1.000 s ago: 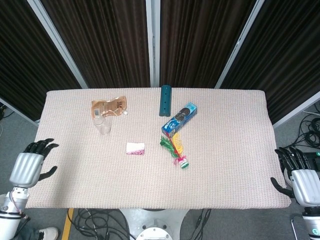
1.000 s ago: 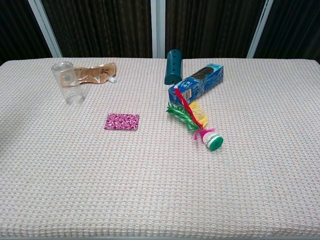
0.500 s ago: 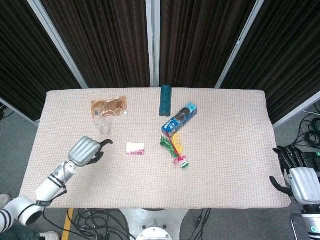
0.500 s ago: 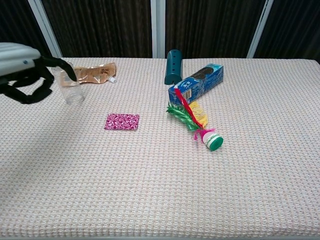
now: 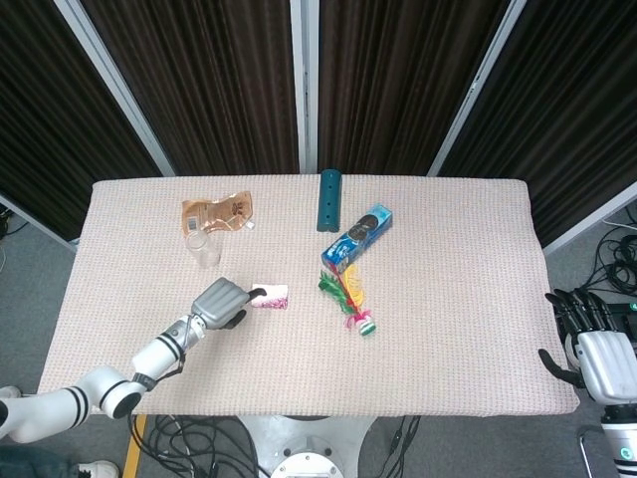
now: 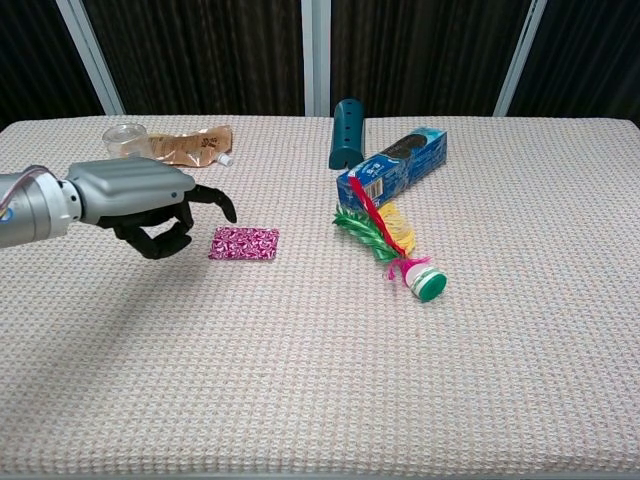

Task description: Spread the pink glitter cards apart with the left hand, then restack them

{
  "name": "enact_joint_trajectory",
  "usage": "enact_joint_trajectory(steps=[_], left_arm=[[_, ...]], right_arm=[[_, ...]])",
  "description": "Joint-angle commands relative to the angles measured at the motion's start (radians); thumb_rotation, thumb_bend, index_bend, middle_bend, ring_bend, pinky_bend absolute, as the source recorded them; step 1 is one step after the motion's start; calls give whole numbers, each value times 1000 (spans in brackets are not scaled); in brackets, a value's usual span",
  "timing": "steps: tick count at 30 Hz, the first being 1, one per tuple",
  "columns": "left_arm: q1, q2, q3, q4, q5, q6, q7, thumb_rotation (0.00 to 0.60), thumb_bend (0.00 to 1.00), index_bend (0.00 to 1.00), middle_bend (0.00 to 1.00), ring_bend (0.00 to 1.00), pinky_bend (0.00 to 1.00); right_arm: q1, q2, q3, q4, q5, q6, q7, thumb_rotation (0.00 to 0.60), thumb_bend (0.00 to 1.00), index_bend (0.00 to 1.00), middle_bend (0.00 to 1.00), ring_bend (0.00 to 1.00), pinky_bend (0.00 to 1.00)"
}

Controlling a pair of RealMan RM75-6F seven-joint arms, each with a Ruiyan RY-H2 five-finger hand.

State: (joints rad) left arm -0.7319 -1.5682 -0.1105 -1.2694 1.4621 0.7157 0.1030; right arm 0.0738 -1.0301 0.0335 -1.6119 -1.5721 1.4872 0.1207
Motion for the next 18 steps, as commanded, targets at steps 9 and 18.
enact_joint_trajectory(steps=[9,18], left_arm=[[-86,-62,-25,79,-220,-138,149,600,590,254,885,923,963],[-135,-87,-14,96,-333,-162,228,600,590,254,888,926,964]], right_arm=[[-1,2,0,8,4,-2,12,589,185,132,101,0,0],[-5,9,1,11,15,0,19,596,184,131,102,0,0]])
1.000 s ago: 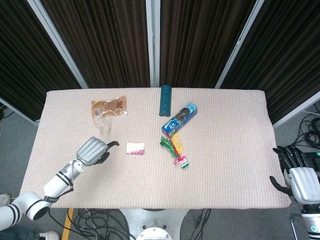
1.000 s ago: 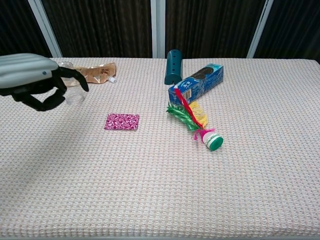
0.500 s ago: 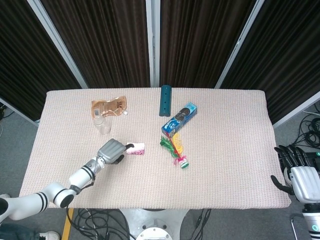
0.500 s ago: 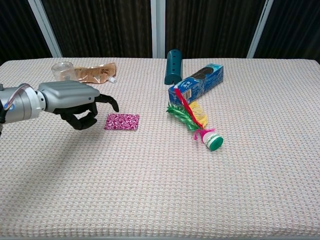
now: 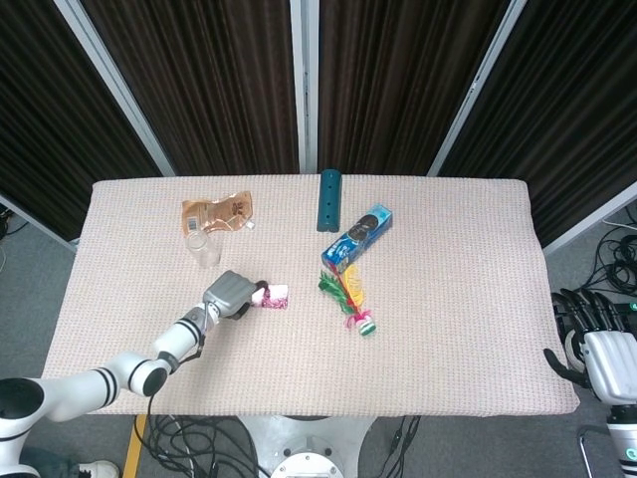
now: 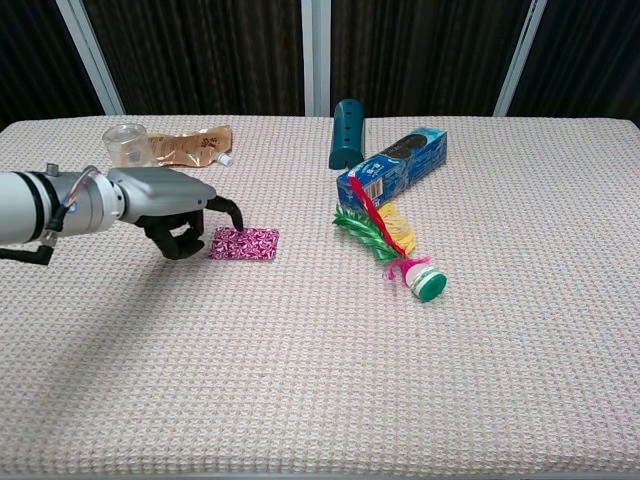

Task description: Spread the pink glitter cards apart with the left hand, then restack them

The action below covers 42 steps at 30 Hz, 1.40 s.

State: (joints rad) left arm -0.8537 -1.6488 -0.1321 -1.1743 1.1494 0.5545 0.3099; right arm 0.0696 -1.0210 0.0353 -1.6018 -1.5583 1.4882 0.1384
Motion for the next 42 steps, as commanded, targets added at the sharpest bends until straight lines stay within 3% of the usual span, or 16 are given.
enact_joint_trajectory(steps=[1,10,30,38,42], left_arm=[[-16,-7,11,-1,-27,-1,28,600,590,254,887,926,964],[-64,49,69,-85,-145,-27,138,600,590,254,888,926,964],[-123,176,225,-393,-331,135,359,600,591,264,888,926,963],[-142,205,258,-481,-353,188,404,600,591,264,888,925,963],[-126,205,234,-489,-319,256,379,600,590,264,888,925,963]], right_arm=[[-1,0,-1,2,2,-1,2,594,185,131,102,0,0],[-3,-1,-2,4,2,0,4,590,185,132,101,0,0],[-12,3,-6,-9,-8,15,-5,590,185,131,102,0,0],[-21,8,-5,-12,-11,32,-4,589,185,131,101,0,0],[-23,8,-6,-10,-11,33,-1,589,185,131,101,0,0]])
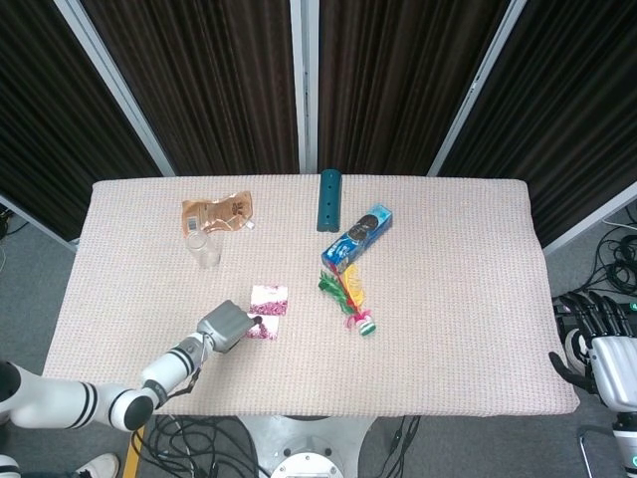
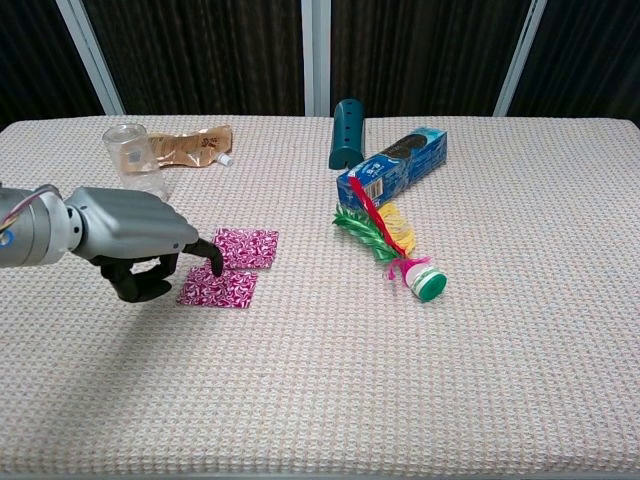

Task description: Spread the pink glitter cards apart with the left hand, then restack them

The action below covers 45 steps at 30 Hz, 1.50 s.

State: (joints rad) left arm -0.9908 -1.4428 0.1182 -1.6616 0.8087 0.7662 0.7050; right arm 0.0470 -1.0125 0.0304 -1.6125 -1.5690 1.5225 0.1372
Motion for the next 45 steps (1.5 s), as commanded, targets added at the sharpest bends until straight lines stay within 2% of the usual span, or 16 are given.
enact_joint_trajectory(steps=[1,4,9,19,31,45], left_arm=[[15,-8,-23,7,27,57,-22,600,589,264,888,925,963],[19,-46,-45,59,30,71,-38,600,586,264,888,925,963],[1,-107,-74,148,7,38,-49,600,585,264,888,925,963],[-45,-180,-102,237,-55,-15,-35,600,585,258,888,925,962],[-78,-199,-62,267,-158,-39,17,600,585,258,891,925,962],[-38,-122,2,211,-147,8,12,600,585,257,891,925,956]], right_arm=[[0,-1,-1,1,0,-2,1,592,184,131,102,0,0],[0,-3,-2,3,1,-5,2,595,184,131,102,0,0],[-1,-2,1,8,8,-7,5,592,185,131,102,0,0],[1,-5,2,18,21,-21,10,594,184,131,102,0,0],[1,-8,4,28,28,-28,21,594,184,131,101,0,0],[6,-7,4,12,16,-27,7,592,184,132,102,0,0]])
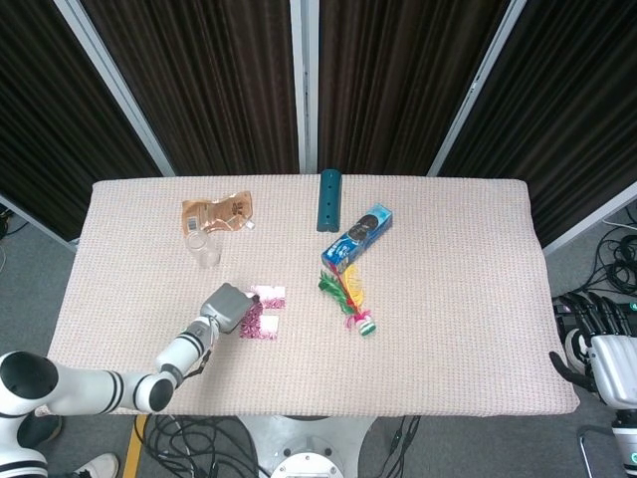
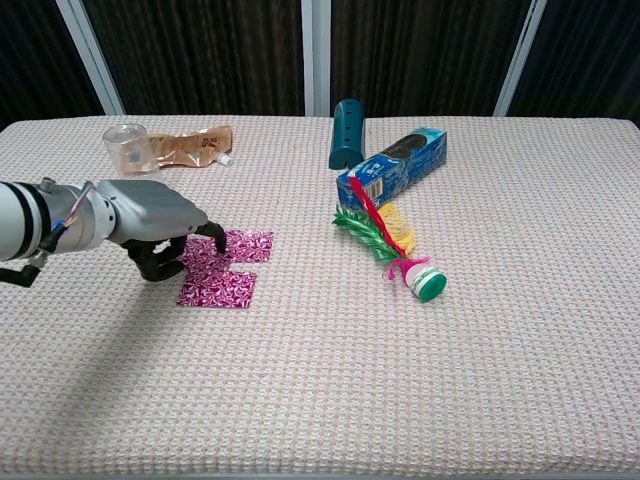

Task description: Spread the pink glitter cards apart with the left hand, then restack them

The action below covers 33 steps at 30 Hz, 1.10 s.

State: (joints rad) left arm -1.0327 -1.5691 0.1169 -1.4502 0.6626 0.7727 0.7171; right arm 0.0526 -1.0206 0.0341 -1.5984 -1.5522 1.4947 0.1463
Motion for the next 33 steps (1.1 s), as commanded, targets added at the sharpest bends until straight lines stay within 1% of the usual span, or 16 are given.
enact_joint_trajectory(steps=[1,11,14,17,20,23,24,25,28,33], left_arm=[[6,8,6,0,-3,3,-1,600,585,257,891,925,956],[28,57,37,-16,-5,14,1,600,585,258,891,925,955],[32,77,36,-37,1,32,3,600,586,258,890,925,955],[45,93,12,-61,24,66,-26,600,582,258,889,924,955],[57,91,-28,-68,49,85,-73,600,550,258,886,923,955],[63,57,-66,-43,80,99,-108,600,468,262,884,921,955],[64,37,-79,-26,85,102,-117,600,415,270,884,921,955],[63,21,-88,-12,85,102,-120,600,369,279,884,921,955],[58,-26,-122,25,64,82,-140,600,280,307,884,922,956],[37,-94,-154,91,7,57,-123,600,223,331,885,922,959]], right_arm=[[0,2,0,-4,-1,1,-3,591,184,132,101,0,0],[-8,7,-2,-15,-7,17,-10,590,185,131,102,0,0],[-7,9,-1,-19,-10,17,-13,594,184,131,102,0,0],[-8,9,-2,-22,-11,18,-16,593,185,131,102,0,0],[-7,8,-3,-23,-14,17,-18,595,184,131,102,0,0],[-7,9,-2,-24,-12,16,-18,592,184,130,101,0,0],[-7,10,-2,-24,-10,14,-18,592,184,131,101,0,0],[-7,11,-2,-24,-8,14,-18,592,184,131,102,0,0],[-8,12,-2,-21,-3,13,-16,594,184,131,102,0,0],[-11,9,-3,-12,3,9,-7,593,185,131,102,0,0]])
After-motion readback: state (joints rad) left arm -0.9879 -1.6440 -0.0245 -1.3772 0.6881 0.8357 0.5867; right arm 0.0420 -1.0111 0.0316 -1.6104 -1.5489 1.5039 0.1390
